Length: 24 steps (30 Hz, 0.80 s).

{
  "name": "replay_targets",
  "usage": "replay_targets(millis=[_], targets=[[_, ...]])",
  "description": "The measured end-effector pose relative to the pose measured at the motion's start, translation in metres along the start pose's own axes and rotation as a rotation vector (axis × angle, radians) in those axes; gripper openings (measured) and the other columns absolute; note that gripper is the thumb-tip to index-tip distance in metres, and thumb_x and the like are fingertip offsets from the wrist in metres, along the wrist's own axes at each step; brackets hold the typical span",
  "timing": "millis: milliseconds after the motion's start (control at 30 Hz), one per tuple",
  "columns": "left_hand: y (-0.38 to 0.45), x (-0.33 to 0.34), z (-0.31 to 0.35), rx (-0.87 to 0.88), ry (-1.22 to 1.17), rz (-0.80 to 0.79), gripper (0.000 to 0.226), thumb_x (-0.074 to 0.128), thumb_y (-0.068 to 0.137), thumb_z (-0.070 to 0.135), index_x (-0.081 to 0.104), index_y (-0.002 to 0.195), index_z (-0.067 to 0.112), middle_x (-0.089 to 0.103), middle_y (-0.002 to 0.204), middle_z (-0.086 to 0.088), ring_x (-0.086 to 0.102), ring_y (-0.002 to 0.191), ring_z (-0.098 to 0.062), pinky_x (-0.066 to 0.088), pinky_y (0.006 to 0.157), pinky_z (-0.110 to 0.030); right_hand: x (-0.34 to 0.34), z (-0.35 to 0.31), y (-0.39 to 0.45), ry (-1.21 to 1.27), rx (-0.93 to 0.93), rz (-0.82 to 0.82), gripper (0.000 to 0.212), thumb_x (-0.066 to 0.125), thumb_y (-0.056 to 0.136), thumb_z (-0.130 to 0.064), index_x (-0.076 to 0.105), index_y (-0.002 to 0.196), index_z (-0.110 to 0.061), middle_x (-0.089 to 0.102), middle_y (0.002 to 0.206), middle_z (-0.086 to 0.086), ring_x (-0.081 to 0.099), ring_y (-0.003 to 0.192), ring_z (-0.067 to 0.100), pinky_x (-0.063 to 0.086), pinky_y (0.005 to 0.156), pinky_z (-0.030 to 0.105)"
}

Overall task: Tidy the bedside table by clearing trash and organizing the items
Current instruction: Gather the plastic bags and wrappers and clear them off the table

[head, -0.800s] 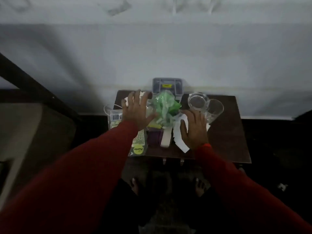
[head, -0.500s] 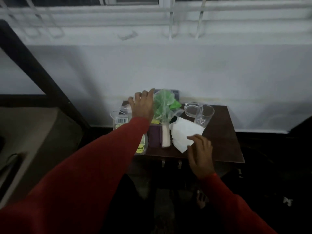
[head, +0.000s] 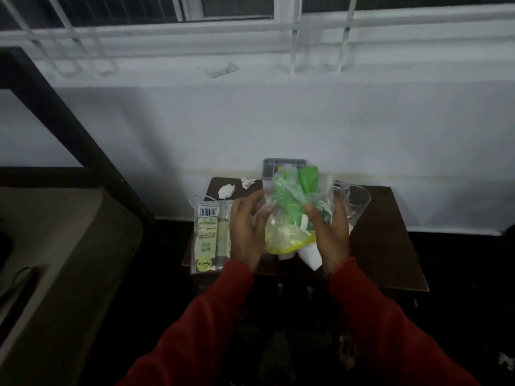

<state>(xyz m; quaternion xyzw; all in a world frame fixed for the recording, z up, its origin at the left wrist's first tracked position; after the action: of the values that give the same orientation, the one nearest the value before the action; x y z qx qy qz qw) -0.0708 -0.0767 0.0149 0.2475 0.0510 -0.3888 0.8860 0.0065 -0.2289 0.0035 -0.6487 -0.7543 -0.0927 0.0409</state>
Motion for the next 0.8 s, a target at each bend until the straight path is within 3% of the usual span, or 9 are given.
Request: replay_targets(millis=[133,267,367,433,500,567,633,700,800], targets=[[0.001,-0.013,-0.014,-0.248,-0.064,0.173,0.051,0.061,0.087,0.060,0.062,0.127,0.028,0.060,0.123,0.006,0.056,0.112,-0.004,0.051,0.091,-0.025,0.015,-0.009,0.023,0.101,-0.041,0.080,0.033,0.070,0.089,-0.030,0.064,0.120,-0.019,0.074,0.109,-0.007,0.070,0.101,0.009,0.057,0.082,0.025],[0.014,-0.013,-0.007,-0.339,-0.433,-0.195,0.059,0.052,0.094,0.061,0.046,0.144,0.031,0.066,0.117,0.034,0.059,0.109,0.018,0.049,0.083,-0.005,0.033,-0.019,0.042,0.094,0.011,-0.072,0.044,0.070,0.090,-0.037,0.062,0.126,-0.014,0.072,0.120,0.004,0.070,0.108,0.020,0.059,0.089,0.036],[0.022,-0.008,-0.013,-0.534,-0.733,-0.318,0.032,0.061,0.099,0.040,0.062,0.128,0.025,0.076,0.112,0.020,0.072,0.104,0.001,0.057,0.078,-0.016,0.054,-0.015,0.046,-0.089,0.044,-0.350,0.037,0.065,0.092,-0.048,0.065,0.124,-0.029,0.071,0.124,-0.001,0.068,0.115,0.017,0.058,0.087,0.029],[0.031,-0.015,-0.021,-0.589,-0.642,-0.145,0.019,0.067,0.098,0.034,0.071,0.102,0.016,0.079,0.081,0.011,0.074,0.071,-0.003,0.055,0.059,-0.017,0.067,-0.005,0.049,-0.144,0.139,-0.483,0.047,0.055,0.093,-0.059,0.059,0.132,-0.033,0.066,0.133,-0.003,0.063,0.123,0.017,0.052,0.096,0.036],[0.045,-0.031,-0.036,-0.541,-0.465,0.095,0.030,0.070,0.096,0.034,0.072,0.095,0.004,0.069,0.059,0.009,0.056,0.048,0.004,0.044,0.047,-0.013,0.082,0.005,0.052,-0.156,0.222,-0.450,0.054,0.046,0.091,-0.069,0.060,0.129,-0.034,0.067,0.129,-0.002,0.063,0.117,0.017,0.049,0.094,0.040],[0.060,-0.053,-0.049,-0.520,-0.389,0.320,0.040,0.071,0.094,0.038,0.072,0.104,-0.001,0.076,0.077,-0.004,0.061,0.058,0.002,0.054,0.055,-0.020,0.097,0.019,0.050,-0.254,0.191,-0.281,0.037,0.052,0.090,-0.057,0.066,0.112,-0.031,0.071,0.105,0.000,0.064,0.089,0.014,0.051,0.076,0.035],[0.066,-0.073,-0.059,-0.510,-0.338,0.483,0.029,0.071,0.087,0.047,0.074,0.100,0.021,0.078,0.092,0.002,0.072,0.080,-0.005,0.063,0.079,-0.037,0.113,0.038,0.039,-0.511,0.077,-0.266,0.026,0.062,0.092,-0.036,0.066,0.114,-0.022,0.068,0.101,0.005,0.065,0.092,0.021,0.053,0.081,0.038],[0.071,-0.089,-0.064,-0.484,-0.302,0.582,0.030,0.070,0.082,0.052,0.073,0.100,0.029,0.076,0.094,0.010,0.074,0.090,-0.009,0.061,0.088,-0.043,0.134,0.061,0.017,-0.868,-0.045,-0.448,0.056,0.063,0.089,-0.048,0.056,0.133,-0.013,0.062,0.118,0.012,0.059,0.112,0.031,0.047,0.096,0.040],[0.077,-0.103,-0.070,-0.449,-0.330,0.669,0.037,0.074,0.082,0.047,0.076,0.110,0.022,0.079,0.095,0.009,0.076,0.090,-0.009,0.062,0.087,-0.045,0.163,0.086,-0.021,-1.371,-0.142,-0.584,0.117,0.036,0.060,-0.093,0.029,0.150,-0.019,0.045,0.135,0.011,0.044,0.120,0.036,0.038,0.097,0.050]])
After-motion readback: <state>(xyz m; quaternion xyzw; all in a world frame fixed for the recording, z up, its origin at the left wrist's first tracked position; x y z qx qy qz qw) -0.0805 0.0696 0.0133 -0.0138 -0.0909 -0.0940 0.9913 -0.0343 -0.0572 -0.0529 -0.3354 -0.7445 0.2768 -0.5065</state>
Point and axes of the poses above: each hand's wrist, its own y-axis towards the middle knuckle, its own x-axis out of the palm, z = x × y, the point moved 1 cm from there along y, towards the middle knuckle
